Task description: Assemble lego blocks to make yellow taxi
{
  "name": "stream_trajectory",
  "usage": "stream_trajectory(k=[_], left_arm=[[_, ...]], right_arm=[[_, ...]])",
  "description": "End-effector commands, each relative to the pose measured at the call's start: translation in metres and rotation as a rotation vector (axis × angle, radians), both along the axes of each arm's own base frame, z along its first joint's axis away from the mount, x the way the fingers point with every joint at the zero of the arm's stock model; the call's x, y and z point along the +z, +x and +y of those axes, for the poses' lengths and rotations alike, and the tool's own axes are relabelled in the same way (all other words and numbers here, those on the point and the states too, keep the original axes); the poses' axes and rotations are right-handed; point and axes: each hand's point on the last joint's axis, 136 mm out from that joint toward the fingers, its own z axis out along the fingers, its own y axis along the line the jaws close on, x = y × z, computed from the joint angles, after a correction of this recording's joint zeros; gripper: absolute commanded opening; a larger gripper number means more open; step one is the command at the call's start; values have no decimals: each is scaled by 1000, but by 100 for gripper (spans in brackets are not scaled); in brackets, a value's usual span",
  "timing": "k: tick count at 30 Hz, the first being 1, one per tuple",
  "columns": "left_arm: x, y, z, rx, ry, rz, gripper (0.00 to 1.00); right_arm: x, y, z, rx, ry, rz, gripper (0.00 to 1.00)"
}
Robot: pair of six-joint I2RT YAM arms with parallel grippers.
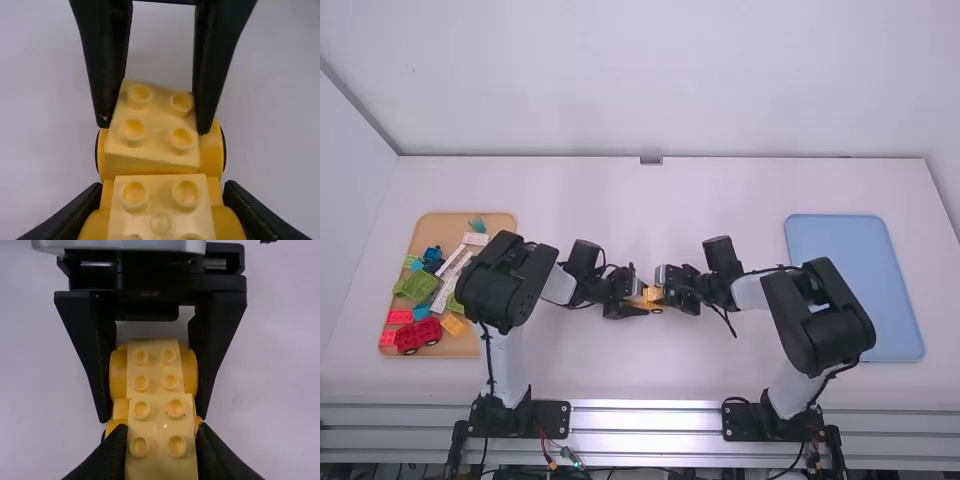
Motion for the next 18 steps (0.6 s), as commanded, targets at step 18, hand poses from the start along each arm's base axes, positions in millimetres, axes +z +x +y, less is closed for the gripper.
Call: stream_trajectory(k=[18], left_arm=[[-2, -4, -2, -13, -1, 15, 38]], right_arm=[[-5, -4, -1, -8, -38, 91, 22]])
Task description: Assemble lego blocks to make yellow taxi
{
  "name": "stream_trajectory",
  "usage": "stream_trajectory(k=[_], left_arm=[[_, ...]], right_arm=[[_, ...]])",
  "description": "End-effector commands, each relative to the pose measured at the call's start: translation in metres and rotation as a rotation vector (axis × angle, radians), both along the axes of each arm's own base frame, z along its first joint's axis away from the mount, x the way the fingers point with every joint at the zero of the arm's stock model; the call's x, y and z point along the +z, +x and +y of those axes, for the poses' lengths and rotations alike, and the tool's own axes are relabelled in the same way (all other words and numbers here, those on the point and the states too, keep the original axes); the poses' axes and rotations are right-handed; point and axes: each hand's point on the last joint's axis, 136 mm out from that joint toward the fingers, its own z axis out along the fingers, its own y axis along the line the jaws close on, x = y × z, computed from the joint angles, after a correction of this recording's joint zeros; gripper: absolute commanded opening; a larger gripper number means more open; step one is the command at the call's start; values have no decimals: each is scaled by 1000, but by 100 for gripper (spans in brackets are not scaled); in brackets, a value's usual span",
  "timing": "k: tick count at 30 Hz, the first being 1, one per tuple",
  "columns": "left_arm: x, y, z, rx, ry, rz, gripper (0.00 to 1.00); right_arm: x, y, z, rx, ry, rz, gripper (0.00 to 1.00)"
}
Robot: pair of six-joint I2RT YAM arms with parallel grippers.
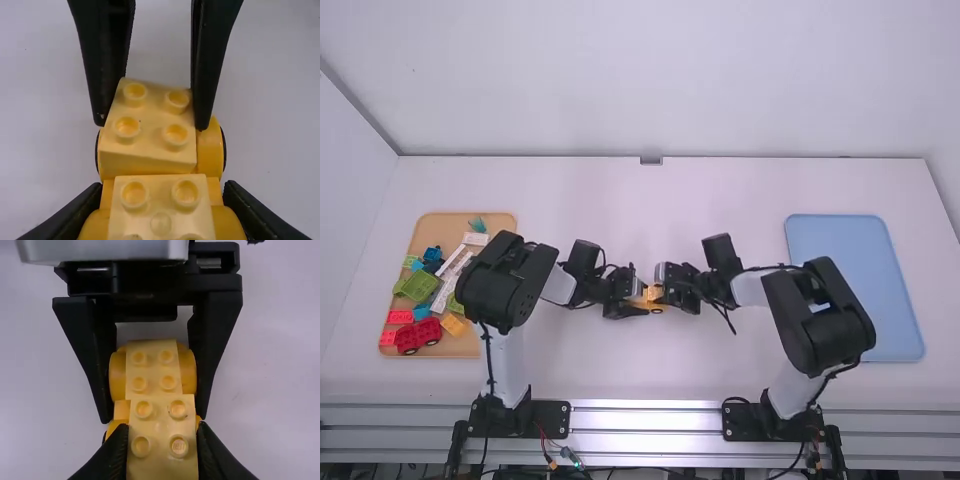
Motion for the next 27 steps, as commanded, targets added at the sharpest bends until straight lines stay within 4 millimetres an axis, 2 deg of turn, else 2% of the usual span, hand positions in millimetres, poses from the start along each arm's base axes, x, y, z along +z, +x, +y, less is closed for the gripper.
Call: stream_trajectory(k=[1, 3, 12, 15, 16, 18, 23, 27], left_arm=[[-2, -3, -2, -11, -1, 15, 38], [-2, -2, -1, -6, 0, 14, 35], [-2, -4, -2, -11, 2, 14, 33], [-2, -3, -2, -9, 2, 15, 33], [-2, -4, -3, -12, 1, 14, 33], [-2, -3, -1, -8, 1, 14, 34], [-2, -2, -1, -3, 2, 18, 33], [-2, -2, -1, -4, 1, 18, 33]], right_arm=[[-6, -3, -1, 1, -25, 33, 22], [-6, -7, -1, 24, -30, 37, 22], [-6, -7, -2, 21, -41, 55, 26], [-6, -6, -2, 20, -43, 52, 34], [-6, -6, -2, 20, -42, 50, 43], [-5, -4, -1, 18, -37, 43, 54], [2, -2, 4, 33, -5, 39, 58], [22, 4, 8, 55, 87, 35, 63]])
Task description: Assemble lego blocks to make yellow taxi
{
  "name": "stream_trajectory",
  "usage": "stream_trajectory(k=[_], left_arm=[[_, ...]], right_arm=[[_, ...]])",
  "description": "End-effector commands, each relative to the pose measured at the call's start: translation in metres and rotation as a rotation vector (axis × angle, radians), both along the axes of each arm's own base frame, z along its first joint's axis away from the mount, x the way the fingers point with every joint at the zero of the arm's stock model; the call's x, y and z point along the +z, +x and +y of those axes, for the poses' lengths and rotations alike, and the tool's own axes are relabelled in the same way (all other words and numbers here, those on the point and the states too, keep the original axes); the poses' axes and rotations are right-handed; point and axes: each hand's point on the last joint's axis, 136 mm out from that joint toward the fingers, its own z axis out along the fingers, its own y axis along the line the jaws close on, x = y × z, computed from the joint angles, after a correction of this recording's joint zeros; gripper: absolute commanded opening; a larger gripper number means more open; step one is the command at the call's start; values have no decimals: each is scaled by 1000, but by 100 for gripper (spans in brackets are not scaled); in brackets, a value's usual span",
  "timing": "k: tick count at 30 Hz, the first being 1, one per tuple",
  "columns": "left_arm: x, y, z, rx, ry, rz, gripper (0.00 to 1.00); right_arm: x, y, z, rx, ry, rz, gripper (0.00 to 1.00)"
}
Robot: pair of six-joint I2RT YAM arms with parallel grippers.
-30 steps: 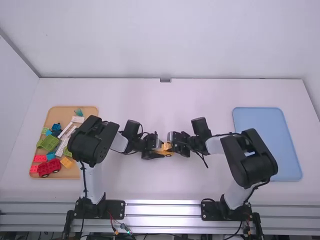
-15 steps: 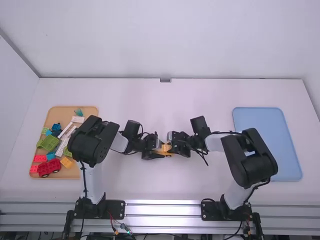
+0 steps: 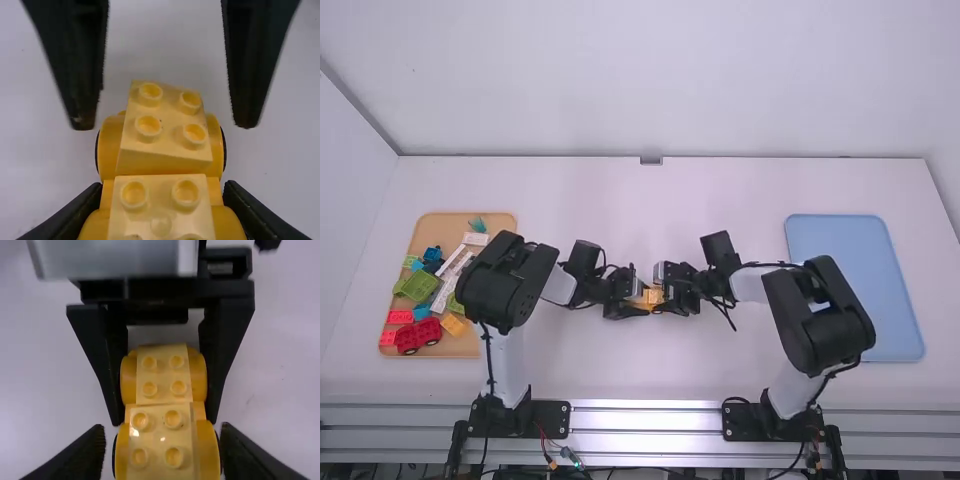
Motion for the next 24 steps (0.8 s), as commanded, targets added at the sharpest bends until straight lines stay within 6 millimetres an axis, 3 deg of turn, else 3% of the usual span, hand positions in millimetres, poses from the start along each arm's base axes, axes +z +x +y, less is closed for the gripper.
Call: stream_trajectory(k=[1, 6, 10, 13, 24], left_arm=[[-2, -1, 0, 1, 3, 14, 33], [-2, -1, 0, 0, 3, 14, 33], [-2, -1, 0, 0, 3, 14, 33], [-2, -1, 0, 0, 2, 11, 33], [-2, -1, 0, 1, 3, 14, 30]], right_arm=[[19, 7, 6, 24, 90, 0, 64], [41, 4, 0, 80, 222, -16, 62], [33, 12, -12, 26, 180, -1, 21], [13, 18, -15, -52, 52, 37, 1], [-9, 11, -7, -73, -103, 41, 0]])
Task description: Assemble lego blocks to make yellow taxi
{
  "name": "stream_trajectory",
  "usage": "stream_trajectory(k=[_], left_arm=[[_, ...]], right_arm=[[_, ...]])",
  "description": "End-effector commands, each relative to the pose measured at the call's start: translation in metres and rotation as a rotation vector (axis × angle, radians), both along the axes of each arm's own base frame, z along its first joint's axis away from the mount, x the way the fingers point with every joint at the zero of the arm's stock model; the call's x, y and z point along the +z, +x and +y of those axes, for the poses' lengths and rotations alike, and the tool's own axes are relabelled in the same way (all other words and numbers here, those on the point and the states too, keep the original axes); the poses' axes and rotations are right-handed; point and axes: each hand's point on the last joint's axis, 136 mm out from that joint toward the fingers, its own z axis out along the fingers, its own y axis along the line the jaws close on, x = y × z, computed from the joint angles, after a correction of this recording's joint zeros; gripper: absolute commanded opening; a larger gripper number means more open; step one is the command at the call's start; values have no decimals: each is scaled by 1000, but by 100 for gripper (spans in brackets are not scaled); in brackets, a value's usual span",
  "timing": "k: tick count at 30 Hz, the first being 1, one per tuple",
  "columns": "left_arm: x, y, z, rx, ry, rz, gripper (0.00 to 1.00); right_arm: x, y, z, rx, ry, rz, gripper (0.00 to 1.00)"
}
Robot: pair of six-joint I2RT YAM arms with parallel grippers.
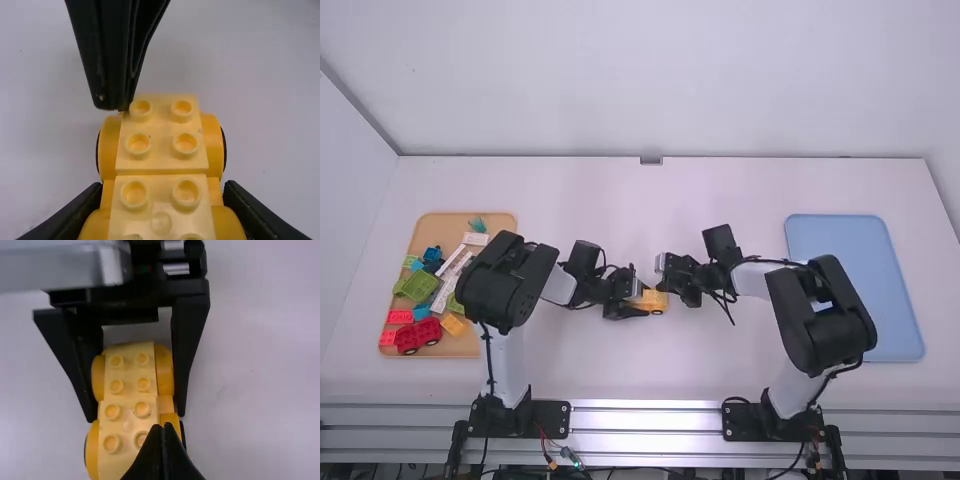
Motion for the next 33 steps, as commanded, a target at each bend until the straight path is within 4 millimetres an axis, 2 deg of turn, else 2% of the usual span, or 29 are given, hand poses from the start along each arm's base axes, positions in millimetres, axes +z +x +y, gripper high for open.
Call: stream_trajectory(k=[1, 5, 8, 9, 11, 14, 20, 28, 33], left_arm=[[-3, 0, 0, 4, 5, 15, 30], [-3, -1, 0, 4, 5, 16, 30], [-3, -1, 0, 4, 5, 16, 29], [-3, -1, 0, 4, 5, 16, 29], [-3, -1, 0, 4, 5, 15, 29], [-3, 0, 0, 4, 5, 15, 29], [-2, -1, -2, -1, 4, 9, 28], [-2, 0, -2, 1, 7, 9, 27], [-5, 2, 0, 16, 22, 10, 25]], right_arm=[[-10, -4, -1, -19, -52, 30, 0], [-7, 0, -1, -22, -34, 16, 0], [16, 6, 4, 7, 103, -9, 0], [17, 7, 4, 8, 110, -10, 0], [35, 5, 2, 44, 205, -23, 0], [39, 1, 0, 73, 235, -30, 0], [12, -21, 1, 126, 88, -15, 0], [-19, -17, -3, 11, -134, 37, 0], [-32, -26, -10, -5, -234, 70, 0]])
